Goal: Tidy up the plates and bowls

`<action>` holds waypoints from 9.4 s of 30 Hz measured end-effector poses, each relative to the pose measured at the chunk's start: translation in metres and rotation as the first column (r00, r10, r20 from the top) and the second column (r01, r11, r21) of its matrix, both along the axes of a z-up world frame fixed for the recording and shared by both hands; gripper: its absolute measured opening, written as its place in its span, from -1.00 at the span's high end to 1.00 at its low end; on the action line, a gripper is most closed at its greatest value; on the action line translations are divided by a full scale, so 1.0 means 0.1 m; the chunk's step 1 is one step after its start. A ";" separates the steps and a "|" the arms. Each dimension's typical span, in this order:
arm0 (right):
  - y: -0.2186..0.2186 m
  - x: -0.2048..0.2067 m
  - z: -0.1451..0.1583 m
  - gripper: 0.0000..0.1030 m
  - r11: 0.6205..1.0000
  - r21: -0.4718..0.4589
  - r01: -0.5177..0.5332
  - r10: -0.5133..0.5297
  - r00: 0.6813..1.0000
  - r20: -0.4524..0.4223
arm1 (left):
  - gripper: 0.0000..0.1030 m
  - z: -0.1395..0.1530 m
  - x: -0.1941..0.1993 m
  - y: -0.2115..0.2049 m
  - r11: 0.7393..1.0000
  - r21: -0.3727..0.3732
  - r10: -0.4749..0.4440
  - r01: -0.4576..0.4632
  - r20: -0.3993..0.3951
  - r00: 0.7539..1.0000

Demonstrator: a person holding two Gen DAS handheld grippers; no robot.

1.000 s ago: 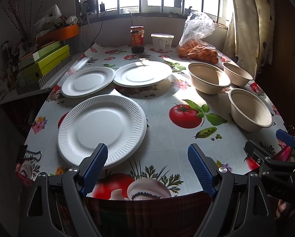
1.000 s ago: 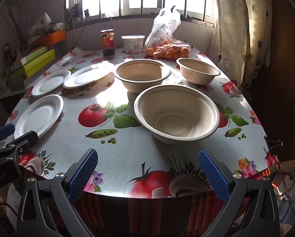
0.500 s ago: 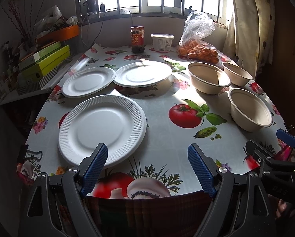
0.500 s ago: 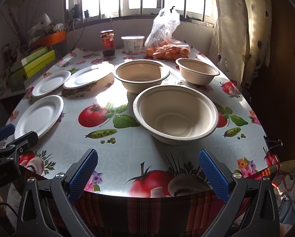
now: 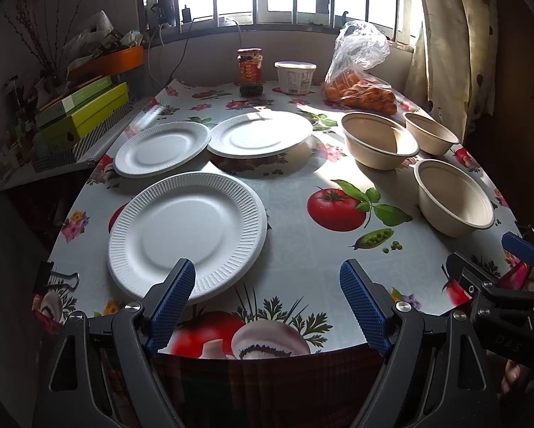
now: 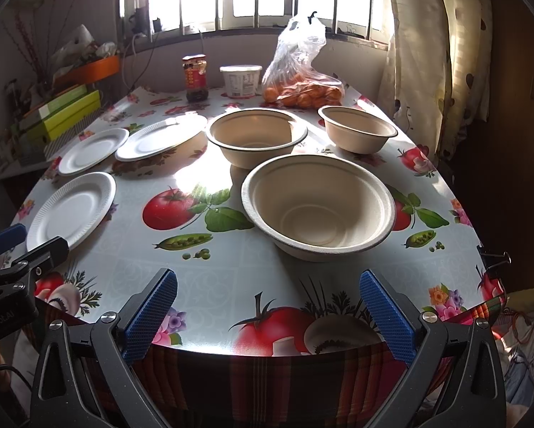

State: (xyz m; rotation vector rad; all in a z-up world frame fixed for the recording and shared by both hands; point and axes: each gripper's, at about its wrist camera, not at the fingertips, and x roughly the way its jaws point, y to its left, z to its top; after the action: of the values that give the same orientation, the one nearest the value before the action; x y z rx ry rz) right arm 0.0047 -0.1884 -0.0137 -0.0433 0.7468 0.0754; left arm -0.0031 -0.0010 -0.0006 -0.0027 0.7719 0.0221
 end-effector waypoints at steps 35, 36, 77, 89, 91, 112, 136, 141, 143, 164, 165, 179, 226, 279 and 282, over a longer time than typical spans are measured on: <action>0.03 0.07 0.15 -1.00 1.000 -0.006 -0.010 0.010 1.000 0.017 | -0.63 0.10 0.04 0.09 1.000 0.010 0.012 -0.012 0.015 1.000; 0.05 0.08 0.17 -1.00 1.000 -0.004 -0.016 0.016 1.000 0.022 | -0.63 0.11 0.05 0.11 1.000 0.010 0.015 -0.015 0.018 1.000; 1.79 2.36 0.57 -0.55 0.879 0.141 -0.455 0.469 0.878 -0.098 | -0.44 0.19 1.51 2.40 0.944 -0.104 0.302 -0.313 -0.109 0.947; 2.15 2.79 0.36 -0.52 0.855 0.229 -0.465 0.512 0.828 -0.229 | -0.44 0.13 1.81 2.57 0.957 -0.122 0.247 -0.265 -0.140 0.959; 2.13 2.76 0.35 -0.52 0.850 0.226 -0.476 0.522 0.819 -0.240 | -0.44 0.14 1.81 2.56 0.962 -0.124 0.226 -0.244 -0.144 0.963; 2.55 3.13 0.79 -0.51 0.828 0.248 -0.503 0.556 0.791 -0.256 | -0.44 0.36 2.22 2.75 0.980 -0.110 0.141 -0.165 -0.199 0.970; 2.77 3.66 -0.19 0.00 0.824 0.343 -0.451 0.562 0.729 -0.391 | -0.21 -0.28 2.38 2.89 0.947 -0.250 0.120 -0.204 -0.317 0.941; 2.78 3.63 -0.17 0.20 0.815 0.345 -0.466 0.574 0.732 -0.366 | -0.21 -0.32 2.36 2.86 0.947 -0.244 0.124 -0.208 -0.319 0.940; 2.80 3.63 -0.17 0.23 0.812 0.344 -0.472 0.579 0.727 -0.368 | -0.21 -0.34 2.36 2.86 0.943 -0.255 0.127 -0.214 -0.321 0.939; 2.77 3.60 -0.29 0.38 0.814 0.360 -0.456 0.575 0.721 -0.388 | 0.39 -0.39 2.35 2.81 0.935 -0.254 0.157 -0.249 -0.332 0.930; 2.77 3.60 -0.28 0.38 0.816 0.356 -0.456 0.573 0.723 -0.387 | 0.43 -0.39 2.35 2.82 0.935 -0.252 0.160 -0.251 -0.333 0.929; 2.74 3.60 -0.30 0.63 0.819 0.376 -0.434 0.564 0.729 -0.386 | 0.47 -0.39 2.34 2.81 0.936 -0.244 0.165 -0.254 -0.332 0.929; 2.37 3.08 0.21 0.64 0.816 0.389 -0.428 0.558 0.757 -0.339 | 0.47 0.08 1.96 2.54 0.951 -0.229 0.144 -0.208 -0.267 0.953; 1.90 2.04 -0.03 0.64 0.804 0.395 -0.443 0.584 0.711 -0.391 | 0.47 -0.26 0.97 2.16 0.941 -0.262 0.114 -0.215 -0.352 0.929; 1.91 2.03 -0.06 0.64 0.806 0.390 -0.446 0.583 0.710 -0.394 | 0.47 -0.30 0.97 2.16 0.941 -0.261 0.115 -0.218 -0.359 0.926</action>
State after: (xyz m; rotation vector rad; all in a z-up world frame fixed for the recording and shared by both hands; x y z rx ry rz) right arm 0.2080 0.0029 -0.0197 0.0271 1.2267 0.7641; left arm 0.0936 0.2148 -0.0301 -0.3609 1.1149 0.0715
